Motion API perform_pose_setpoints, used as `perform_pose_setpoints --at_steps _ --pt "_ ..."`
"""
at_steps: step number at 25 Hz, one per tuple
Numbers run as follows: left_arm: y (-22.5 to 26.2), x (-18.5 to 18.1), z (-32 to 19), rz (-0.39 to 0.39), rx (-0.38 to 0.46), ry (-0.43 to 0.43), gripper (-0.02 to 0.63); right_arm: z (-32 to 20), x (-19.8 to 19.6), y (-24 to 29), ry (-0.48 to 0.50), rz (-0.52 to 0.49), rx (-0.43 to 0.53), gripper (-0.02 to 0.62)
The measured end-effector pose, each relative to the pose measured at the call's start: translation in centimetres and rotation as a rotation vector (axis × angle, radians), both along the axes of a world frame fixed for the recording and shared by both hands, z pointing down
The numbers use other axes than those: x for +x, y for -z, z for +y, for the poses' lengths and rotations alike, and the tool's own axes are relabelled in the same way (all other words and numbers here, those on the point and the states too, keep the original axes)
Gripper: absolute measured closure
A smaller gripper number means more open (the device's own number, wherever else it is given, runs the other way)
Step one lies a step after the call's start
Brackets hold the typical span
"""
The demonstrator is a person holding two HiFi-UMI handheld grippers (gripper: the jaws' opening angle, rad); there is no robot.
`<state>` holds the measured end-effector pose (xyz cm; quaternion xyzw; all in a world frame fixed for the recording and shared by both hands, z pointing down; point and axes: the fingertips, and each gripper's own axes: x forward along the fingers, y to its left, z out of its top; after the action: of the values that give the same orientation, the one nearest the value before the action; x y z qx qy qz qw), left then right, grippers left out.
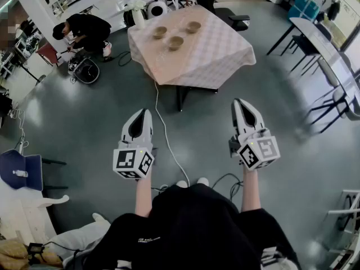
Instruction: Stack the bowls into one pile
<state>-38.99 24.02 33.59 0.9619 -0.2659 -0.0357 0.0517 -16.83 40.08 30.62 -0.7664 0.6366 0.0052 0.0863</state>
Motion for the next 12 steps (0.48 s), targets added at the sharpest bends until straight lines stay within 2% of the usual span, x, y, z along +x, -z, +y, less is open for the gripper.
perform_pose_setpoints --at_steps 12 --pt "-0.2 3.2 0.9 0.023 -0.022 0.021 0.609 0.4 3.7 -0.3 0.018 -0.019 0.031 0.604"
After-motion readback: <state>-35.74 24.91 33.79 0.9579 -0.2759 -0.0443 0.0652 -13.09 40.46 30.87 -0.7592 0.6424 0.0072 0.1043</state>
